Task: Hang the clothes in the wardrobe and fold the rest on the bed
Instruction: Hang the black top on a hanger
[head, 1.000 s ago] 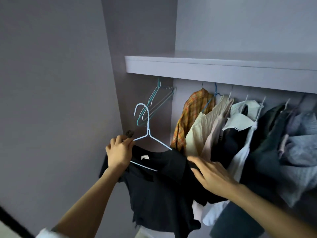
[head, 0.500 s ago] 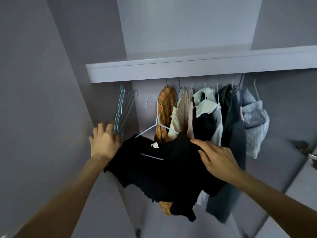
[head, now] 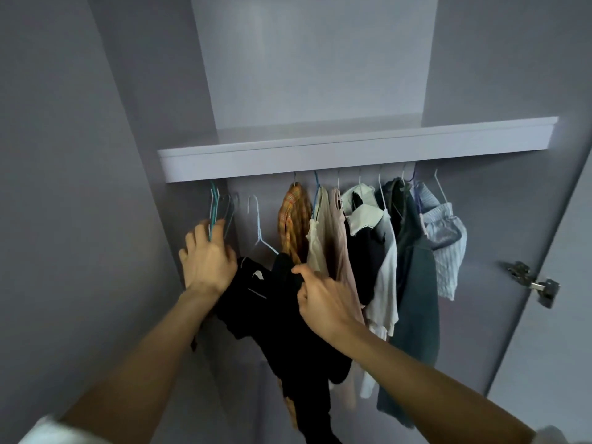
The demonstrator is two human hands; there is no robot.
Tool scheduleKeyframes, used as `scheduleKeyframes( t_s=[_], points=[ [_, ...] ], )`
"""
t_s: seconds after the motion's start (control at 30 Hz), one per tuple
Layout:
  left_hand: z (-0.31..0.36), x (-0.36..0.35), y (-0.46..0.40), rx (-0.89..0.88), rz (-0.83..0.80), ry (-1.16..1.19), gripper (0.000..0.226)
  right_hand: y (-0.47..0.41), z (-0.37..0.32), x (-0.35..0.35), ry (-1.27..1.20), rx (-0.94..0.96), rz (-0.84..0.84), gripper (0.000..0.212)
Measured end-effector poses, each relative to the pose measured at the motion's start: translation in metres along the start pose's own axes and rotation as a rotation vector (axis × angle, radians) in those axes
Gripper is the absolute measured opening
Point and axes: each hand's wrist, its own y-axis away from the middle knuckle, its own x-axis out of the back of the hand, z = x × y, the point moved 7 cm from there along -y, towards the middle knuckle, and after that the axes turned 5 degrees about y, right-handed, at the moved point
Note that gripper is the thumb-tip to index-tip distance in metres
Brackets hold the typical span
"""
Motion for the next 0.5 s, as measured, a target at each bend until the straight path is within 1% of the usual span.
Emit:
scheduleKeyframes(
  t_s=[0.13, 0.2, 0.3, 0.4, 0.5],
  points=[
    [0.009, 0.01, -0.02, -0.034, 0.09, -0.011, 0.065, -0.036, -0.005, -0.021, -0.062, -0.19, 0.042, 0.041],
    [0.014, 0.012, -0.031, -0.089, 0.154, -0.017, 0.07, -0.055, -0.004, -0.037, -0.071, -0.232, 0.052, 0.042],
    [0.023, 0.008, -0.047, -0.193, 0.234, -0.086, 0.078, -0.083, 0.001, -0.06, -0.054, -0.259, 0.099, 0.042],
    [0.026, -0.008, -0.065, -0.237, 0.229, -0.202, 0.084, -0.109, 0.012, -0.078, 0.001, -0.274, 0.129, 0.043],
    [0.022, -0.021, -0.081, -0.25, 0.203, -0.275, 0.084, -0.138, 0.013, -0.093, 0.076, -0.233, 0.128, 0.048]
  ],
)
